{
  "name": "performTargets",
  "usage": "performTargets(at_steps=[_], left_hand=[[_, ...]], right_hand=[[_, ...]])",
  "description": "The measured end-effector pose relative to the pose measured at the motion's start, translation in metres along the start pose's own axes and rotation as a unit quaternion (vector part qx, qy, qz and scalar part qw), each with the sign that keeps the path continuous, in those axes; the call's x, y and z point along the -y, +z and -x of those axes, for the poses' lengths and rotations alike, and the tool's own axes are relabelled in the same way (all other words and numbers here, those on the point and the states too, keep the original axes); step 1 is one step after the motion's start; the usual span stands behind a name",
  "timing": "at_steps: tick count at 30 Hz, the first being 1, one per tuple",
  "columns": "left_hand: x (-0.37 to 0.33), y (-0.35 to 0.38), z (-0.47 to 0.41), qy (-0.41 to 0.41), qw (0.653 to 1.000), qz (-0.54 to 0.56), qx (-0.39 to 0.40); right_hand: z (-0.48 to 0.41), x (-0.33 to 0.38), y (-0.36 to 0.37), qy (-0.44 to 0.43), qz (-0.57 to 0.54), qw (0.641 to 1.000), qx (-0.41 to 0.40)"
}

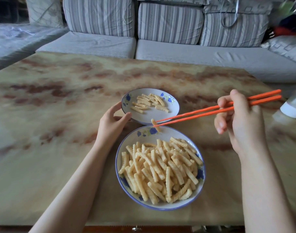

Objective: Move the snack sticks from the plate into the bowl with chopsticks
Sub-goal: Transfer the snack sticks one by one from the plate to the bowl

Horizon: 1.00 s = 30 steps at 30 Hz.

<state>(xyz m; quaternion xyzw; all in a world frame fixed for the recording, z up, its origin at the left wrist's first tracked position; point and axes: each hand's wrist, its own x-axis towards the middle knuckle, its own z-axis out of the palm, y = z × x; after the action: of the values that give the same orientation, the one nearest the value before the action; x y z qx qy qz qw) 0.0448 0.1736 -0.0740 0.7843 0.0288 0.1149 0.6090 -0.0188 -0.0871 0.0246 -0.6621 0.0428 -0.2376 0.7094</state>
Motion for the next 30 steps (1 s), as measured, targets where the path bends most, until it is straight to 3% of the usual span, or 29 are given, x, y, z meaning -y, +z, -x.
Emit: performTargets(at_steps=[7, 19, 25, 30], left_hand=[[0.001, 0.000, 0.000, -0.005, 1.000, 0.003, 0.001], [-0.003, 0.000, 0.002, -0.001, 1.000, 0.001, 0.000], [-0.003, -0.001, 0.002, 0.003, 1.000, -0.005, -0.002], [-0.002, 0.000, 0.001, 0.008, 1.000, -0.011, 0.000]], right_hand=[[-0.001, -0.011, 0.018, -0.042, -0.001, 0.996, -0.073], [-0.001, -0.027, 0.030, -0.052, 0.034, 0.997, -0.044], [-0.001, -0.007, 0.010, -0.014, -0.006, 0.999, 0.036], [0.003, 0.009, -0.006, 0.002, 0.027, 0.994, 0.108]])
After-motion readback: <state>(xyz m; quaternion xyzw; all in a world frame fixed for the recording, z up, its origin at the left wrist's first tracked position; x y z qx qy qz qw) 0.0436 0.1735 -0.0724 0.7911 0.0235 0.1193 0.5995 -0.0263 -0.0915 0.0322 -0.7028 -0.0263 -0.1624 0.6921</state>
